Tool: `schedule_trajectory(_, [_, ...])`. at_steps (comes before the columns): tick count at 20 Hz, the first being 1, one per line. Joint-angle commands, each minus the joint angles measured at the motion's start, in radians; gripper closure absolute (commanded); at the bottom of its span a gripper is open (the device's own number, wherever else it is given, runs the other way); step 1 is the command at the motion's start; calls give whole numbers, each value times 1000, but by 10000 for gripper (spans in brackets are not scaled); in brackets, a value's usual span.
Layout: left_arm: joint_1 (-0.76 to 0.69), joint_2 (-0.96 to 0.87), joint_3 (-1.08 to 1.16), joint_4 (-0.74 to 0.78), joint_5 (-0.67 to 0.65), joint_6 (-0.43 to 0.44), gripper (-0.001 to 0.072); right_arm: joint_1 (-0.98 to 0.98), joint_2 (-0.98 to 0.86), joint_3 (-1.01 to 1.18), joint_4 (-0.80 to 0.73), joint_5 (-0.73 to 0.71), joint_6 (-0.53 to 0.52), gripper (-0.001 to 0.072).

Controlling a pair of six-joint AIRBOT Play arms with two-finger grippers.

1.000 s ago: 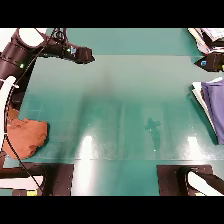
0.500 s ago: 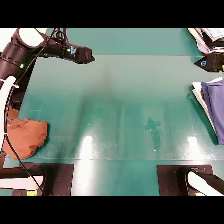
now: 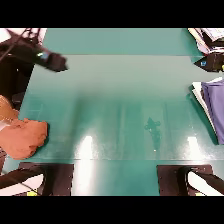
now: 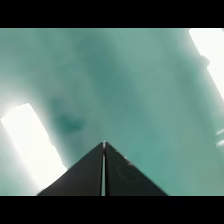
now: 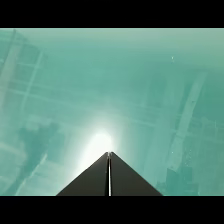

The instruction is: Fold the shirts.

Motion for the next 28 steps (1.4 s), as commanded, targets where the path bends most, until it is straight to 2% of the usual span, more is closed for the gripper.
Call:
schedule_trajectory(1, [17,200,-144,318,-175,-53,682,0,0,1,1,1,1,696])
schedule_trajectory(5, [17,388,-477,382,-199,-106,666,0,0,1,1,18,1,696])
schedule_trajectory(6, [17,410,-553,398,-200,-132,412,0,0,1,0,25,1,696])
schedule_trajectory(7, [17,417,-628,424,-196,-179,100,0,0,1,0,33,1,696])
schedule_trajectory(8, [17,417,-690,455,-189,-214,66,0,0,1,0,37,1,696])
schedule_trajectory(13, [17,417,-961,506,-75,-288,67,0,0,1,0,54,1,696])
schedule_trajectory(19, [17,417,-1078,507,-88,-394,69,0,-1,1,0,52,1,696])
schedule_trajectory(20, [17,417,-1078,507,-89,-403,165,0,-1,1,0,51,1,696])
schedule_trajectory(21, [17,417,-1078,506,-95,-402,493,0,-1,1,0,51,0,696])
schedule_trajectory(22, [17,417,-1078,505,-96,-402,671,0,-1,1,0,52,1,696])
schedule_trajectory(25, [17,417,-1020,509,-133,-378,682,0,-1,1,0,48,1,696])
schedule_trajectory(28, [17,417,-747,505,-177,-357,683,0,2,2,1,22,1,696])
